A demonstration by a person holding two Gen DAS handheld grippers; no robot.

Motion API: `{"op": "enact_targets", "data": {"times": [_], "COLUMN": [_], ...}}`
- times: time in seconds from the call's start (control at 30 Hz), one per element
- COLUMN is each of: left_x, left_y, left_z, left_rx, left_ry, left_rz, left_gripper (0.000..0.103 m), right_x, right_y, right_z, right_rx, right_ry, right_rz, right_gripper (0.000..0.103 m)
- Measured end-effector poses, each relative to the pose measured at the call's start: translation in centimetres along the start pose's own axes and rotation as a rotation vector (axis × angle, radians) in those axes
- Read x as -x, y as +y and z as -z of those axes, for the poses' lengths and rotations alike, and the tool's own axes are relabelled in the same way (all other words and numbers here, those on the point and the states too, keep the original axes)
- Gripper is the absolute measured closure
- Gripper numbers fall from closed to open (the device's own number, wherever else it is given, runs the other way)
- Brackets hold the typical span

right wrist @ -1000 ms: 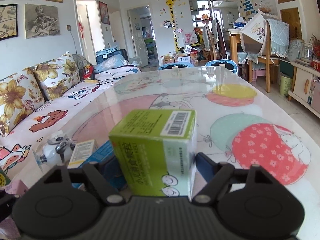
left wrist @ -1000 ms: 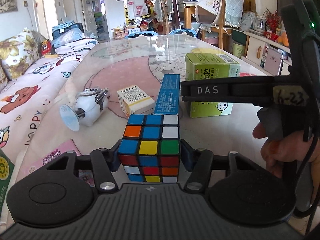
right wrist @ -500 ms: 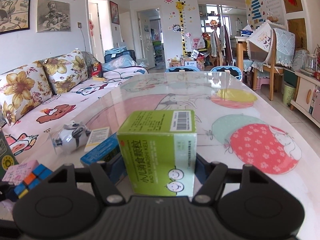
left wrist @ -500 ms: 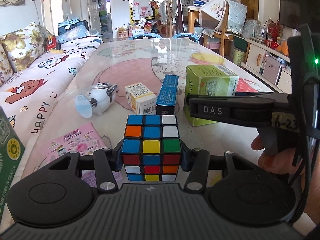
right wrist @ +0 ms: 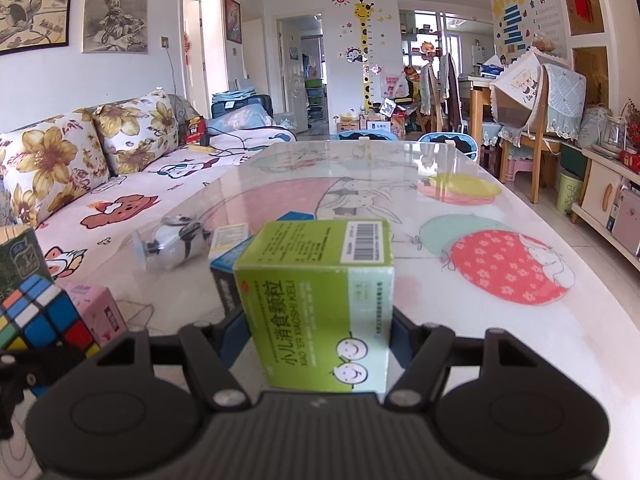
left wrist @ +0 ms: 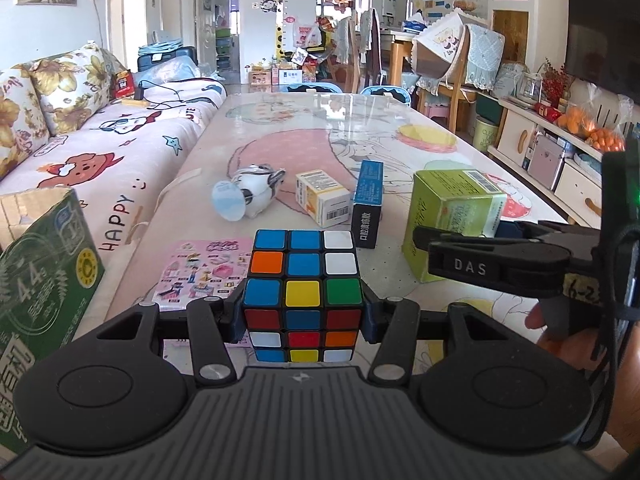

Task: Organize rigid objects
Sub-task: 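Carry the Rubik's cube toward the box while right tool holds the green box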

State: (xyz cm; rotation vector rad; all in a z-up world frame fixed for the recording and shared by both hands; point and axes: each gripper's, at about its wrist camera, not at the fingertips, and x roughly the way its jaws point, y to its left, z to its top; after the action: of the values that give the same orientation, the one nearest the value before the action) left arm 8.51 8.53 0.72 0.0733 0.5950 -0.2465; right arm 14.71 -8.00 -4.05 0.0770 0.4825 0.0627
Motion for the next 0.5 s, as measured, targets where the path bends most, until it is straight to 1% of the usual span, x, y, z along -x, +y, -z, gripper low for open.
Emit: {"op": "enact_targets", "data": {"times": [0.23, 0.33, 0.5], "left_x": [0.5, 0.0, -0.1], "left_y": [0.1, 0.2, 0.3], "left_z": [-0.1, -0.8, -0.7], "left_rx": [0.022, 0.039, 0.058], "left_ry": [-0.014, -0.023, -0.03], "left_rz": [0.006, 0.015, 0.025], "left_gripper": [0.04, 0.04, 0.04], "right_x": [1.8, 2.5, 4.2], "right_y": [0.9, 1.3, 2.0], "right_z": [0.8, 0.9, 1.4], "right_rx": [0.014, 0.021, 0.027], "right_ry": [0.014, 0.018, 0.017], "right_rz": [0.001, 0.0, -0.002], "right_gripper": [0.033, 0.033, 0.033]}}
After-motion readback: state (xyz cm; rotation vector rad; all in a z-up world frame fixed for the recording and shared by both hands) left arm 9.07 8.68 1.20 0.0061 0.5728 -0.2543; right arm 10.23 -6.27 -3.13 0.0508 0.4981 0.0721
